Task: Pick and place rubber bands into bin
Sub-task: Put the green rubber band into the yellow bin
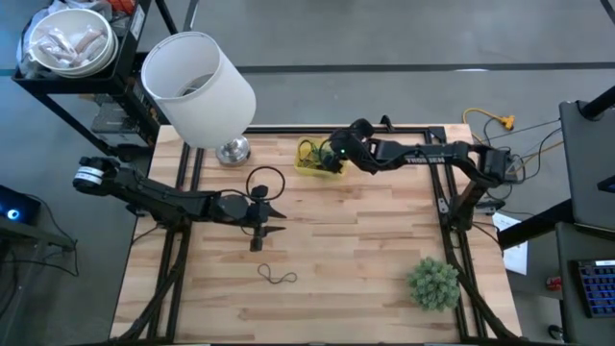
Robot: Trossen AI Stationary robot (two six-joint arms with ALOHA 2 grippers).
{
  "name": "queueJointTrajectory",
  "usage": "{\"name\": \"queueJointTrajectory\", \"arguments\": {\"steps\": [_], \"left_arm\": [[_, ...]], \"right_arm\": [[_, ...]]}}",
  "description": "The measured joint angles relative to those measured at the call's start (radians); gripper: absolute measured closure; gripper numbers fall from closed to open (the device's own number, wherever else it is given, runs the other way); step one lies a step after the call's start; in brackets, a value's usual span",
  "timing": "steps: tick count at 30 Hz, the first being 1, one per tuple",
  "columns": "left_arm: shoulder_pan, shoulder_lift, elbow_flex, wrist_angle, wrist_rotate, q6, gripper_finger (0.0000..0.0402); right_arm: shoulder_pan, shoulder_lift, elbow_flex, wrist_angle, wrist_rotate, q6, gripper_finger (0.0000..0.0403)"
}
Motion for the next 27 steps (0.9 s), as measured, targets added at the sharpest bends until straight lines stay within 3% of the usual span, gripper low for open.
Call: {"name": "queueJointTrajectory", "arguments": {"steps": [6, 17, 27], "left_arm": [[0.0, 0.0, 0.0, 0.0, 0.0, 0.0, 0.0267], [0.0, 0.0, 0.0, 0.001, 0.0, 0.0, 0.0267], [0.0, 0.0, 0.0, 0.001, 0.0, 0.0, 0.0267]], "right_arm": [[-0.03, 0.0, -0.03, 0.025, -0.135, 0.034, 0.0394], [-0.044, 0.002, -0.074, 0.054, -0.161, 0.057, 0.0394], [-0.043, 0.002, -0.074, 0.069, -0.287, 0.026, 0.0382]]}}
